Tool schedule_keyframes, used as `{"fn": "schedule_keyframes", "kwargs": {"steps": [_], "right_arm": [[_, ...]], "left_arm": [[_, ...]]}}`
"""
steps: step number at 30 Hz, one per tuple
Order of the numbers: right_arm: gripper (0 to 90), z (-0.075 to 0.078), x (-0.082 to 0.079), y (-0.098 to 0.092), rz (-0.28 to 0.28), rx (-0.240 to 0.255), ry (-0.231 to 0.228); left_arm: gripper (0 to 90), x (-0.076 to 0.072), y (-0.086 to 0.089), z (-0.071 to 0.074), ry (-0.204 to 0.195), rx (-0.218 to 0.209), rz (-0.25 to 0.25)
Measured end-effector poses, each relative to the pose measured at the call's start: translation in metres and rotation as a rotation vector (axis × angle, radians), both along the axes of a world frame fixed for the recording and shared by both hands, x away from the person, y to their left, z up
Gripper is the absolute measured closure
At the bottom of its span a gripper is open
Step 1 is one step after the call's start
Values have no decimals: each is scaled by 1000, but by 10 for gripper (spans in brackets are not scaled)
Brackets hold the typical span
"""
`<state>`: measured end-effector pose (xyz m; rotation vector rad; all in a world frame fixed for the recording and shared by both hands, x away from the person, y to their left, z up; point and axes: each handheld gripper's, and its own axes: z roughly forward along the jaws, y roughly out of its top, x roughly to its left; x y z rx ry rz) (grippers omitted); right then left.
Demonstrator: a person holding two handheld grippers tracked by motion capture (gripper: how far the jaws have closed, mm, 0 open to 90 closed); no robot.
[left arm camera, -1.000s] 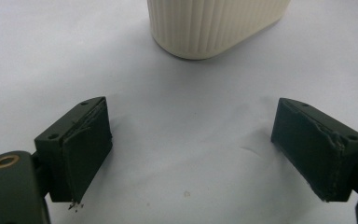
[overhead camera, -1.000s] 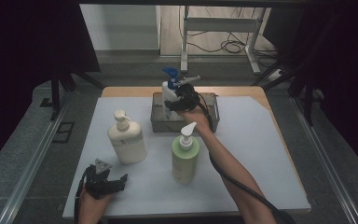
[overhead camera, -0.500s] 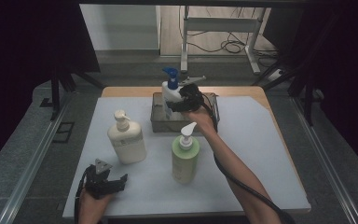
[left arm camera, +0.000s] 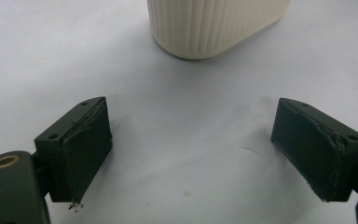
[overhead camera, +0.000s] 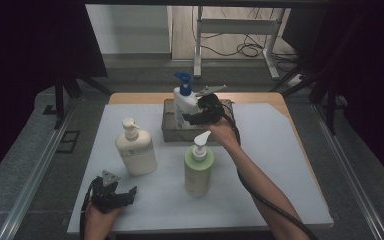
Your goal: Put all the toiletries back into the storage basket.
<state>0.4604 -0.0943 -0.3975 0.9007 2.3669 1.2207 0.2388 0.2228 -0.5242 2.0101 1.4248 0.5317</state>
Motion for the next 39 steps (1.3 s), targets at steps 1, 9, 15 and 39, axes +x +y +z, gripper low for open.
{"fn": "schedule_keyframes", "kwargs": {"steps": [1, 9, 15, 39], "right_arm": [[232, 0, -1, -1, 3, -1, 0], [231, -4, -11, -9, 25, -26, 14], [200, -11, -13, -17, 47, -37, 40], [742, -31, 5, -41, -70, -41, 130]], "left_arm": [[118, 0, 0, 0, 0, 0, 0], [119, 0, 0, 0, -1, -2, 0], [118, 0, 0, 0, 1, 1, -1], [118, 0, 0, 0, 3, 3, -2]]}}
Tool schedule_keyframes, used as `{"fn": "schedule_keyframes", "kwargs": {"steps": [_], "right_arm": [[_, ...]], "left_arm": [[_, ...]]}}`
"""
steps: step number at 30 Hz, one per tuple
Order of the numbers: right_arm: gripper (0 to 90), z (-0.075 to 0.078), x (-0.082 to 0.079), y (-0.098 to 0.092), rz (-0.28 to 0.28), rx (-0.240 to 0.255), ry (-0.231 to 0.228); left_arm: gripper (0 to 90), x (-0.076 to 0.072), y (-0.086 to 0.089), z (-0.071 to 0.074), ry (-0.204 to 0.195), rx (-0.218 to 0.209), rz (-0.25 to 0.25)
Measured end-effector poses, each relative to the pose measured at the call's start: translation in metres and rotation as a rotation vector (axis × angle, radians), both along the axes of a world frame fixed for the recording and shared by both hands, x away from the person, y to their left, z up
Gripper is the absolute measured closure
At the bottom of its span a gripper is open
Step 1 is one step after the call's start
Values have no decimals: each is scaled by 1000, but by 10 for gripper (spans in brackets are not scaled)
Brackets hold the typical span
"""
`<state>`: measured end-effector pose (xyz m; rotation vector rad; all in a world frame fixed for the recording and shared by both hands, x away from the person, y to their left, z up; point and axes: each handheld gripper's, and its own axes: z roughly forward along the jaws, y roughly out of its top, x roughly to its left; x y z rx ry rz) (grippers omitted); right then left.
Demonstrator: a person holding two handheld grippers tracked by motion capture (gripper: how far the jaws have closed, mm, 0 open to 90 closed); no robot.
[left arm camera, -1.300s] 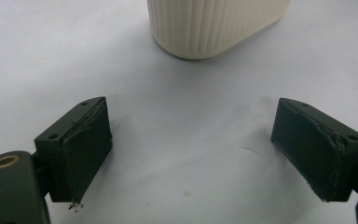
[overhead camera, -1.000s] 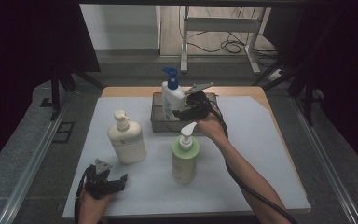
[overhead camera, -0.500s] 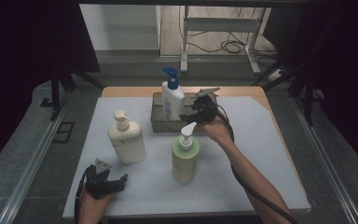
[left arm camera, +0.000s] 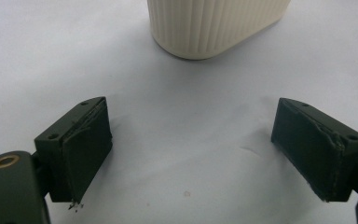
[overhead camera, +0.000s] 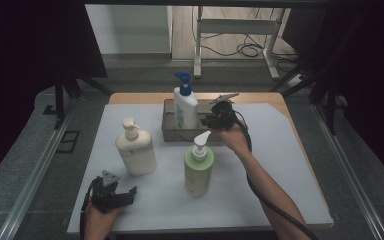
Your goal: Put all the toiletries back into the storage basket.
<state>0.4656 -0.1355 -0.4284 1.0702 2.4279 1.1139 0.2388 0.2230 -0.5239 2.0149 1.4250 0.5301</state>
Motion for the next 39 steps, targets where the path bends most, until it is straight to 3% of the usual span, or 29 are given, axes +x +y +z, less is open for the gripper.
{"fn": "schedule_keyframes", "kwargs": {"steps": [1, 5, 21, 39], "right_arm": [[806, -4, 4, 1, -8, 3, 17], [891, -11, 11, 7, -33, -3, 42], [888, -30, 33, 29, -76, -65, 112], [866, -38, 37, 34, -81, -72, 154]], "left_arm": [[118, 0, 0, 0, 0, 0, 0], [118, 0, 0, 0, 1, -1, -1], [118, 0, 0, 0, -1, -4, 1], [118, 0, 0, 0, 0, -2, -1]]}}
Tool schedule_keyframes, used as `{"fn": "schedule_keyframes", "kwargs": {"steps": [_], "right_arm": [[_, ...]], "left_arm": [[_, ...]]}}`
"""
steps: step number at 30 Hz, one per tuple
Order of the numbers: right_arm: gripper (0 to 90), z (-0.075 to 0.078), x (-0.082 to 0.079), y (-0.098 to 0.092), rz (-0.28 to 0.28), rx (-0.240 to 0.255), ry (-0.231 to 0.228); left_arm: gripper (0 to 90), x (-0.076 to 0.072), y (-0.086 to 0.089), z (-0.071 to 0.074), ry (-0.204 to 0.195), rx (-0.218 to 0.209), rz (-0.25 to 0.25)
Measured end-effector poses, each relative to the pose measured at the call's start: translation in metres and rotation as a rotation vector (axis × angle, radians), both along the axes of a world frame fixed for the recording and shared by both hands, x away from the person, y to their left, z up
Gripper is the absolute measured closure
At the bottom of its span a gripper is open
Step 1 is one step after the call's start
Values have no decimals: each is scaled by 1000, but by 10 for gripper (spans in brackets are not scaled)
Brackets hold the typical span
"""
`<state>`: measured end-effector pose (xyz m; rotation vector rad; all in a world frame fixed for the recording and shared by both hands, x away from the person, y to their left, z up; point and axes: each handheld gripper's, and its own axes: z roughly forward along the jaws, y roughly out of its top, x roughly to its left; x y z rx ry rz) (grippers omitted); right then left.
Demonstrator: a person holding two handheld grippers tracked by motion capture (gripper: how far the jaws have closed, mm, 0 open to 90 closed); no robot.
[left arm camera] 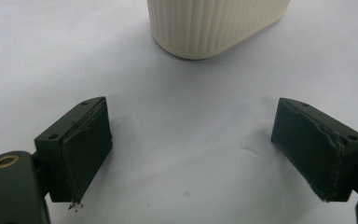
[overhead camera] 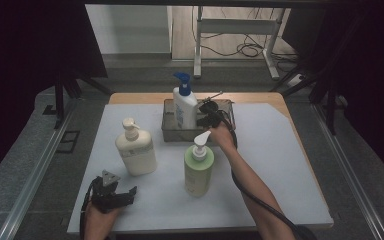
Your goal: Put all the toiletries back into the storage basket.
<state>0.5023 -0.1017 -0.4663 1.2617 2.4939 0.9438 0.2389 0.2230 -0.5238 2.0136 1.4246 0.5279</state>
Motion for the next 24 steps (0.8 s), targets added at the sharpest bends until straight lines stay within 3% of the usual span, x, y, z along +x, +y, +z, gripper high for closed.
{"fn": "schedule_keyframes", "kwargs": {"steps": [24], "right_arm": [[843, -1, 0, 22, 28, -15, 6]], "left_arm": [[118, 0, 0, 0, 1, 1, 0]]}}
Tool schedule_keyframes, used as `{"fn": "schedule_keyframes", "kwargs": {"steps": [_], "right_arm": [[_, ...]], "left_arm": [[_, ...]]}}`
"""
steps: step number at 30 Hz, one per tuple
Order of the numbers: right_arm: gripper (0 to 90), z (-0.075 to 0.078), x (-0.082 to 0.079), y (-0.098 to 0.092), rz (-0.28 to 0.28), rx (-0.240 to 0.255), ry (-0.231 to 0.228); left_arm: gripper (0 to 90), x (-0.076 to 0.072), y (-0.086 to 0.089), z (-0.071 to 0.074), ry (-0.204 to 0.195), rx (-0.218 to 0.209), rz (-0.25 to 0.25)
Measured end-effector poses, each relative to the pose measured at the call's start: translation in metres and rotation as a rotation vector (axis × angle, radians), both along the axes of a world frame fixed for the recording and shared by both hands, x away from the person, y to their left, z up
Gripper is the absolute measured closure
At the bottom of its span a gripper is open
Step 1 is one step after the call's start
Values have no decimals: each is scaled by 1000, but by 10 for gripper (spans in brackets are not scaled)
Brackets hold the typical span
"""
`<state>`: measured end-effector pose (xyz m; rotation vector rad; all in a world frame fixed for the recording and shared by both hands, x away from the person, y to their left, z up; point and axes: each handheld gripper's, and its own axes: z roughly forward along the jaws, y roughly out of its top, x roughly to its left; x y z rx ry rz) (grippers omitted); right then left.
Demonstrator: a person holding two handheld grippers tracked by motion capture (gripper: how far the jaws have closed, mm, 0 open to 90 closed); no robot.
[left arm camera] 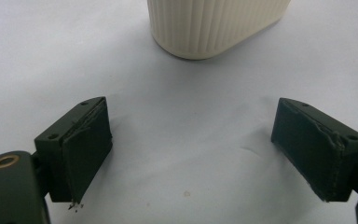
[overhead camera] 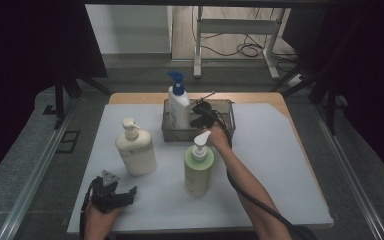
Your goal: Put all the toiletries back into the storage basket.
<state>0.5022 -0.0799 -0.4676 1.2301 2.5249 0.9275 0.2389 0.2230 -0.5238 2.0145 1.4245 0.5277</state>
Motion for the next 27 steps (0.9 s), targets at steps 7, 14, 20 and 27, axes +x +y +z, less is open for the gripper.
{"fn": "schedule_keyframes", "kwargs": {"steps": [7, 14, 20, 27], "right_arm": [[835, 0, -1, 6, 6, -4, -6], [836, -1, -1, 9, 27, -10, -8], [836, 0, -2, 13, 35, -12, -10], [846, 2, -2, 18, 49, -19, -8]], "left_arm": [[118, 0, 0, 0, 0, 0, 0], [118, 0, 0, 0, 0, 0, 0], [118, 0, 0, 0, 0, 0, 0], [118, 0, 0, 0, 0, -2, 1]]}}
